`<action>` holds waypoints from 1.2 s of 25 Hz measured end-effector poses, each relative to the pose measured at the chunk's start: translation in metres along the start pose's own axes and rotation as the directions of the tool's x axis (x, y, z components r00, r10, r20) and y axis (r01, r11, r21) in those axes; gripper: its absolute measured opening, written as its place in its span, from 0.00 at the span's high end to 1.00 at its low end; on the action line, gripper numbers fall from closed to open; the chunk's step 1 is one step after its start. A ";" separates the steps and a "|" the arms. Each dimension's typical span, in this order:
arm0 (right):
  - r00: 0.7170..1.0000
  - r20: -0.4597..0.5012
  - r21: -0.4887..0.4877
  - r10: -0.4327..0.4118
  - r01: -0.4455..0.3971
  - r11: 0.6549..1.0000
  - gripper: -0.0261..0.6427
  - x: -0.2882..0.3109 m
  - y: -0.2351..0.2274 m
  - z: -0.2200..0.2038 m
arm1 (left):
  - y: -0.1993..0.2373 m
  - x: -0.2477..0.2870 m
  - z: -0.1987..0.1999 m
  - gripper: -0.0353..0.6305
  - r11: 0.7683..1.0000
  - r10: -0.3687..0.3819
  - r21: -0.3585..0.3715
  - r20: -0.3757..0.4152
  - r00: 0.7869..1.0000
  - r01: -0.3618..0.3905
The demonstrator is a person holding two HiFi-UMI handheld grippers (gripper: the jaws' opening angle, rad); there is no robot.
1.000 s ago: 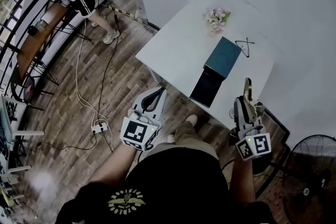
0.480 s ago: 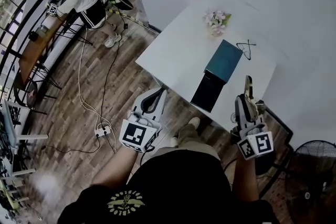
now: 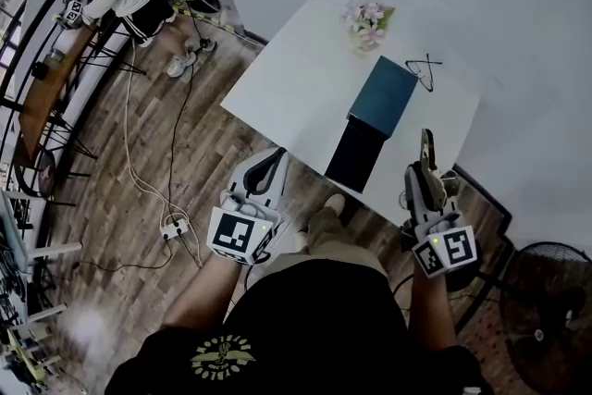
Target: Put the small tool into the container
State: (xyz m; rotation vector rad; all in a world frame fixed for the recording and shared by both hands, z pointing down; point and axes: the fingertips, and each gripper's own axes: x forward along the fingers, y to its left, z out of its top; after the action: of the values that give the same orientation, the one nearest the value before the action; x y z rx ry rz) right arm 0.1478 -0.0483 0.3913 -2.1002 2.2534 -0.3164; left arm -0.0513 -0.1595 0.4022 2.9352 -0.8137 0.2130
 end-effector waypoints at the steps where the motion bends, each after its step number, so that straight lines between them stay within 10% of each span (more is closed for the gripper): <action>1: 1.000 -0.005 0.003 -0.002 0.002 1.000 0.90 0.001 -0.003 -0.002 | -0.001 0.005 -0.001 0.94 1.000 -0.006 -0.002 -0.002 1.000 0.006; 30: 0.997 0.060 0.010 0.056 -0.056 0.998 0.90 0.113 -0.091 0.043 | 0.022 0.162 0.068 0.94 0.996 -0.054 0.075 0.039 0.998 0.051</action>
State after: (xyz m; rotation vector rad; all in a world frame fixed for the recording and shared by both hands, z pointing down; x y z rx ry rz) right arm 0.2357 -0.1706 0.3777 -2.0087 2.2659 -0.2598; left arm 0.0825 -0.2680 0.3619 3.0357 -0.7481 0.1838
